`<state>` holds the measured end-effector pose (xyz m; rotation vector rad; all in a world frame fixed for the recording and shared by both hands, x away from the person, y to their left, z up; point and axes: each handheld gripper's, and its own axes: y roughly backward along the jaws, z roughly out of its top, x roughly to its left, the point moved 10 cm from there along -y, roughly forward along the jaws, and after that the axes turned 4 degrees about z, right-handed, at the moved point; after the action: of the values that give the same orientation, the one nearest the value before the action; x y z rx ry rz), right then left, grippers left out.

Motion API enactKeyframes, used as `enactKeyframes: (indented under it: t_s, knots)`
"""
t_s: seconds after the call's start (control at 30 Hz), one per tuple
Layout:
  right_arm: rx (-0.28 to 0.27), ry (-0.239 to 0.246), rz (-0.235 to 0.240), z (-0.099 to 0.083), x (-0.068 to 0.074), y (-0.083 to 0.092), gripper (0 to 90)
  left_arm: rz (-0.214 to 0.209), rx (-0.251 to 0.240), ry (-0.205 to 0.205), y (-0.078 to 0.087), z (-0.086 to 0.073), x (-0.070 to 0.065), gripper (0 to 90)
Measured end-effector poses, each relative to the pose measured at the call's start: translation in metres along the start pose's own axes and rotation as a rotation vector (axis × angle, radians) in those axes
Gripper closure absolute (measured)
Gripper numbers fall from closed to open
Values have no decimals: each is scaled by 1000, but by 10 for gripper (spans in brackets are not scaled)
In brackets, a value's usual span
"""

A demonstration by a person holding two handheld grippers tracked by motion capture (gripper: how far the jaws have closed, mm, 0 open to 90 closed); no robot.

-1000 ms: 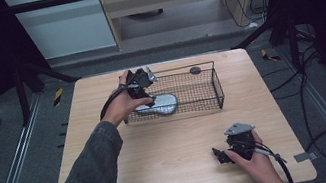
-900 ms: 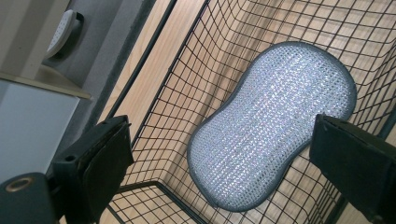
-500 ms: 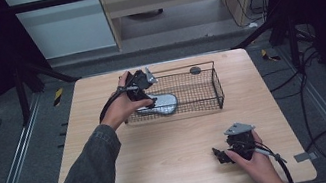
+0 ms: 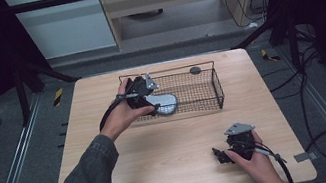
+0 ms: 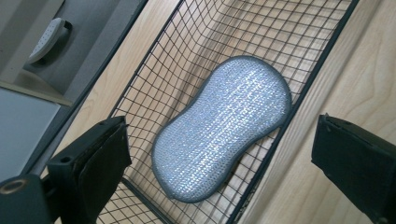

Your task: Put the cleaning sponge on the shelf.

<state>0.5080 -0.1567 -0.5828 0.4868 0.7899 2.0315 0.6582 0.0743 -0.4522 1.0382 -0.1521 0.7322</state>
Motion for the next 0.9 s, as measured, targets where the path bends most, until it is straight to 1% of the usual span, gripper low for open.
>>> enactKeyframes:
  t_s: [0.03, 0.17, 0.27, 0.4, 0.43, 0.47, 0.5, 0.57, 0.6, 0.63, 0.67, 0.7, 0.73, 0.77, 0.83, 0.9]
  knots:
    - [0, 0, 0, 0, 0, 0, 5, -1, -9, 9, 1, 0, -2, 35]
    - [0, 1, -1, 0, 0, 0, 5, -5, -17, 19, 4, 1, -6, 30]
    - [0, 0, -2, 0, 0, 0, 5, -18, -28, 29, 8, 2, -12, 30]
    - [1, 2, -3, 0, 0, 0, 5, -14, -31, 26, 13, 4, -20, 36]
    - [0, 0, -2, 0, 0, 0, 5, -21, -39, 28, 16, 5, -25, 36]
    - [0, 0, -2, 0, 0, 0, 5, -21, -39, 28, 16, 5, -25, 35]
    - [0, 0, -2, 0, 0, 0, 5, -26, -43, 32, 18, 5, -30, 34]
    - [1, 2, -2, 0, 0, 0, 5, -25, -42, 33, 19, 5, -32, 34]
    - [0, 3, -3, 0, -1, 0, 5, -27, -42, 34, 20, 5, -35, 34]
    - [1, 2, -3, 0, 0, 0, 5, -32, -41, 37, 23, 4, -40, 34]
    - [4, -11, 0, 0, 1, 1, 5, -34, -43, 39, 24, 4, -43, 34]
    - [4, -13, 1, 0, 1, 1, 5, -34, -43, 39, 24, 4, -43, 35]
    - [0, 1, -4, 0, 0, 0, 5, -33, -49, 45, 27, 3, -46, 34]
    - [0, -1, -4, 0, 0, 0, 5, -33, -49, 45, 27, 3, -46, 35]
    - [1, 0, -4, 0, 0, 0, 5, -33, -51, 62, 32, 1, -51, 35]
    - [1, 0, -4, 0, 0, 0, 5, -32, -54, 66, 33, 0, -53, 35]
